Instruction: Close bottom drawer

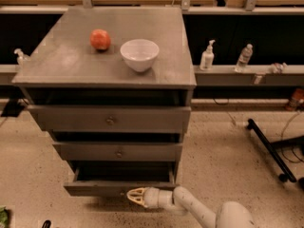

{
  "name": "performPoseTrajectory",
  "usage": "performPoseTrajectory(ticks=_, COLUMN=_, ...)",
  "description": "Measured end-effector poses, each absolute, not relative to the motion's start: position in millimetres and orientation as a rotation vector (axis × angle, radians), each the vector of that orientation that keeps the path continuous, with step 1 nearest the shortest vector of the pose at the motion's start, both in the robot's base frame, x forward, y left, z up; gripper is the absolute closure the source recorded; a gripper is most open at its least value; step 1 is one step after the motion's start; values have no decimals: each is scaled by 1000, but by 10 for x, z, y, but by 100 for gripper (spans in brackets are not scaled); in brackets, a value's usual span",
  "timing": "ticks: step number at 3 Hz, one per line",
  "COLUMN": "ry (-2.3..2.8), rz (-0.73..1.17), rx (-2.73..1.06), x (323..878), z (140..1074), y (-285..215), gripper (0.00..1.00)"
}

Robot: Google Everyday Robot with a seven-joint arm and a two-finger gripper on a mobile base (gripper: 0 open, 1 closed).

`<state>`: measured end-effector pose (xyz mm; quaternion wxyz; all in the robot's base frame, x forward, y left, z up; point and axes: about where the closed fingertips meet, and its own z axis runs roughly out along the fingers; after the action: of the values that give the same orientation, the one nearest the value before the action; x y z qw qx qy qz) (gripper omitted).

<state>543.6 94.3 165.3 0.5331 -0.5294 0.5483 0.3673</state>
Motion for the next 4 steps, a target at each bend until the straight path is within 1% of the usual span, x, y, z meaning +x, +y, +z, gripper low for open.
performPoseTrajectory(ticks=1, ry=1307, rz=876, rx=-1262, x=5410, z=1653, y=943, gripper=100)
performPoseTrajectory(ticks=2, ry=1243, rz=844, rx=-1281, x=5703, z=1830, y=992, gripper=100)
performPoseTrajectory(ticks=3, ry=1242, rz=844, rx=-1281, x=5671, z=1832, y=992, gripper=100)
performPoseTrajectory(ticks=4, ry=1187, rz=814, rx=-1292, x=5960, z=1977, y=985, gripper=100)
